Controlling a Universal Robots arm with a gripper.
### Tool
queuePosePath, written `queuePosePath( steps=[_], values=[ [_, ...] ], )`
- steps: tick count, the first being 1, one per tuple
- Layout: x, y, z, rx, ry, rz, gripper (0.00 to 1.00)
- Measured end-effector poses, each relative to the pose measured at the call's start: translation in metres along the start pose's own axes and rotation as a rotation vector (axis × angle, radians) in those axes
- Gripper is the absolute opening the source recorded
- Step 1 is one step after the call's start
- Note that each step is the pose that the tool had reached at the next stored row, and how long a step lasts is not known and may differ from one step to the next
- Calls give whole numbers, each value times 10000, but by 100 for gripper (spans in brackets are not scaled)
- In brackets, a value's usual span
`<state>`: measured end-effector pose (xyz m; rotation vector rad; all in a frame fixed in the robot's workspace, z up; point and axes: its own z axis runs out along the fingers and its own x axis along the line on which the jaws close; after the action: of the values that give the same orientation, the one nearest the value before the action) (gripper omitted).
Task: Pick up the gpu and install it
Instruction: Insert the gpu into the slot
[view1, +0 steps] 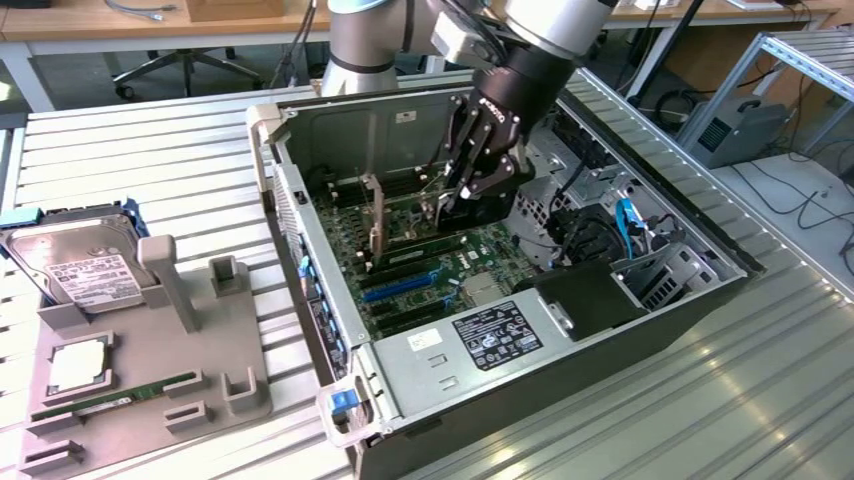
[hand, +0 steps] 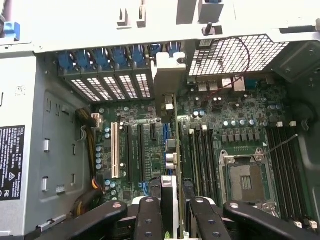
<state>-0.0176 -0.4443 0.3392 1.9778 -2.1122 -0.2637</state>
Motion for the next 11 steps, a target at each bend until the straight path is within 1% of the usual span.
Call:
queuePosePath(
  steps=[6,11],
  values=[
    [-2,3,52,0,1,0,27],
    [1,48,81,0,1,0,27]
  ],
)
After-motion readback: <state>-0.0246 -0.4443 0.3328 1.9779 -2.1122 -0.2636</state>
